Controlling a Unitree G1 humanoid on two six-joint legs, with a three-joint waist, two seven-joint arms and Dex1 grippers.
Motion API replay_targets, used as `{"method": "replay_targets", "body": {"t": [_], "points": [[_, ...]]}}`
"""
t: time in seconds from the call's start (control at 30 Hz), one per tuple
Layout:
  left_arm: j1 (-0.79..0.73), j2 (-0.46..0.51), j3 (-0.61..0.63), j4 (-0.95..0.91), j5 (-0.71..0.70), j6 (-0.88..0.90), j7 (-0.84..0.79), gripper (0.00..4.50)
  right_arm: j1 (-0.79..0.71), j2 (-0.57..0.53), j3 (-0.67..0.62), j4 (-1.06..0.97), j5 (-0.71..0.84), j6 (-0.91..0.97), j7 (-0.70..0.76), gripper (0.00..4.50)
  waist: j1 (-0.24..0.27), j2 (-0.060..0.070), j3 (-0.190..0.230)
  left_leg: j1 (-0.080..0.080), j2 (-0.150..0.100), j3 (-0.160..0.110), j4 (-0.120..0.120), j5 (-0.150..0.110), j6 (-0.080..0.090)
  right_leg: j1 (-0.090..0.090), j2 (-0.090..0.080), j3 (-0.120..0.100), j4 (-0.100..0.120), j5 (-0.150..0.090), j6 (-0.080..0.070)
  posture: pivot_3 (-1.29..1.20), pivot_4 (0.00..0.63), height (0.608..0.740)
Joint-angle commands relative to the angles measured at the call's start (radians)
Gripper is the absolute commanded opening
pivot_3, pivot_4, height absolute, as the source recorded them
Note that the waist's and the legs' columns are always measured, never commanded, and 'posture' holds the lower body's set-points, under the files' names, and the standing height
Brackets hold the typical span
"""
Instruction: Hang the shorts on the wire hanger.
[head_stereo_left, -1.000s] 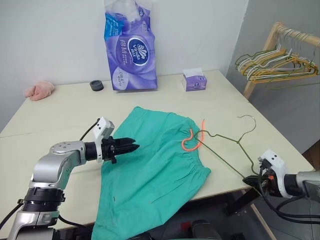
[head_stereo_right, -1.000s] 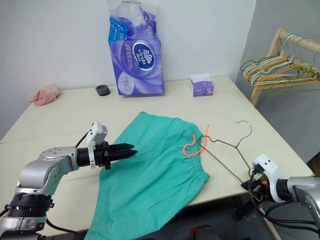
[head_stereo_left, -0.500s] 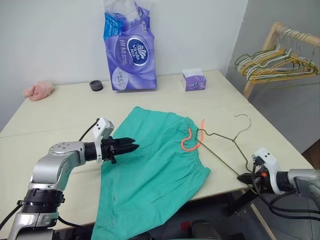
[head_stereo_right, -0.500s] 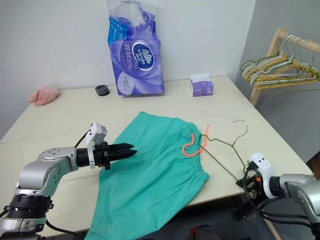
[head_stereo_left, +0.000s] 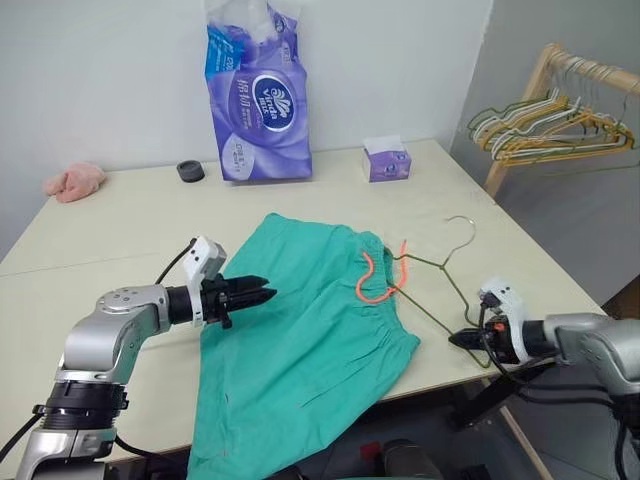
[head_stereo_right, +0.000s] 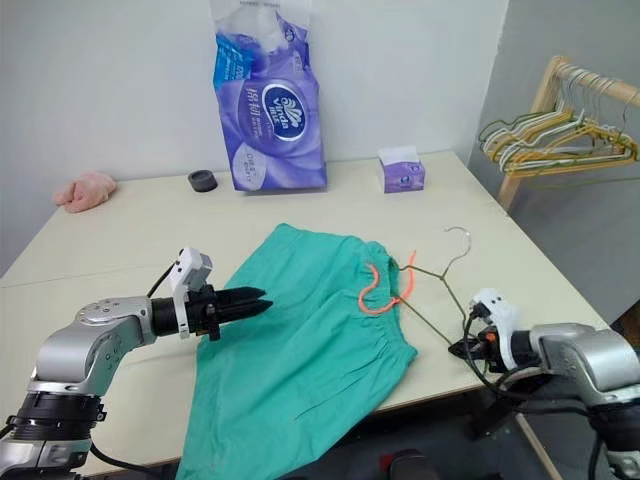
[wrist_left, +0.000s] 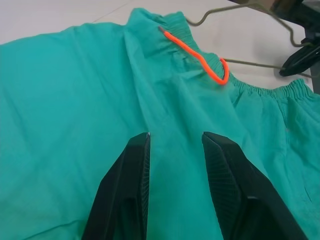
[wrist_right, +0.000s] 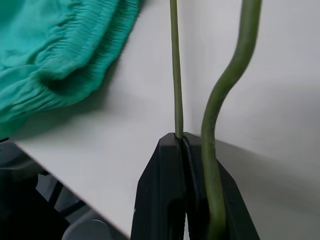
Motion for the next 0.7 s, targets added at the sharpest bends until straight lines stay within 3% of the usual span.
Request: {"method": "replay_targets", "body": {"t": [0.03, 0.23, 0.47, 0.7], "points": [[-0.019, 0.004, 0.020, -0.018, -0.007, -0.021, 0.005, 1.72, -0.089, -0.030, 0.044, 0.040, 0.000, 0.021, 0.058, 0.00, 0.001, 0.000, 0.000, 0.000, 0.000, 0.000, 0.000, 0.000, 0.000, 0.000, 0.000, 0.000, 0.000, 0.000, 0.000, -0.15, 0.000, 0.740], [-0.016, -0.003, 0.022, -0.021, -0.010, -0.028, 0.016, 1.72, -0.198, 0.026, 0.079, 0.078, 0.060, 0.111, 0.110, 0.00, 0.001, 0.000, 0.000, 0.000, 0.000, -0.001, 0.000, 0.000, 0.000, 0.000, -0.001, -0.001, 0.000, 0.000, 0.000, -0.14, 0.000, 0.740], [-0.011, -0.010, 0.027, -0.029, -0.012, -0.032, 0.026, 1.72, -0.274, 0.219, -0.003, 0.138, 0.071, 0.183, -0.017, 0.00, -0.001, 0.000, 0.000, 0.000, 0.000, -0.001, 0.000, 0.000, 0.000, -0.001, -0.001, 0.000, 0.001, 0.000, 0.000, -0.12, 0.000, 0.740], [-0.031, -0.038, 0.057, -0.012, -0.021, -0.037, 0.077, 1.72, -0.293, 0.281, -0.042, 0.031, 0.039, 0.084, -0.118, 0.00, 0.004, 0.000, 0.000, -0.001, -0.001, -0.002, 0.001, 0.000, 0.000, -0.001, -0.004, 0.000, 0.002, 0.000, 0.000, -0.12, 0.000, 0.740]]}}
